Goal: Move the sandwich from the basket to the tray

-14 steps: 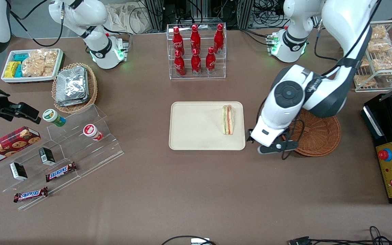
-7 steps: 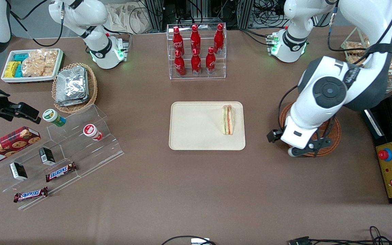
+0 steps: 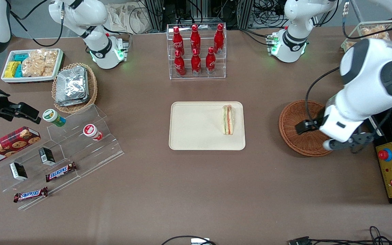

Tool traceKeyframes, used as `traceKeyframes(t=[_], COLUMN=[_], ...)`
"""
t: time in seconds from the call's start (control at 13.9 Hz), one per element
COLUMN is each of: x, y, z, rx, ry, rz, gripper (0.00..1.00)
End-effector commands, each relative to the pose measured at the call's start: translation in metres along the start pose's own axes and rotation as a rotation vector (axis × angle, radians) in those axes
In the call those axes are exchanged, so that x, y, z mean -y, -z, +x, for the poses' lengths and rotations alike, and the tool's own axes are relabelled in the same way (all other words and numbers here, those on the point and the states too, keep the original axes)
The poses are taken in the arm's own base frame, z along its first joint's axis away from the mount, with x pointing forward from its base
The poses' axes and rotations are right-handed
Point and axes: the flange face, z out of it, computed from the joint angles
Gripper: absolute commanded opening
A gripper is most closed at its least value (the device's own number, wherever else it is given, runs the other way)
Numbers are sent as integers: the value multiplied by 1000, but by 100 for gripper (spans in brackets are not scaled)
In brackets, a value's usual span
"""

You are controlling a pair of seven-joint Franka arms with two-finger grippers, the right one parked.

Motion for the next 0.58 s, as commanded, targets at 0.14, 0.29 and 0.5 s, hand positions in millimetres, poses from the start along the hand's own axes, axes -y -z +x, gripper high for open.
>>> traceKeyframes(t=[0.14,0.29,0.5], x=[49,58,76], y=[44,54,71], z=[-27,-35,-47], rx=[16,14,-9], ry=[-151,-184,-254], rz=[35,48,59], gripper=[100,100,100])
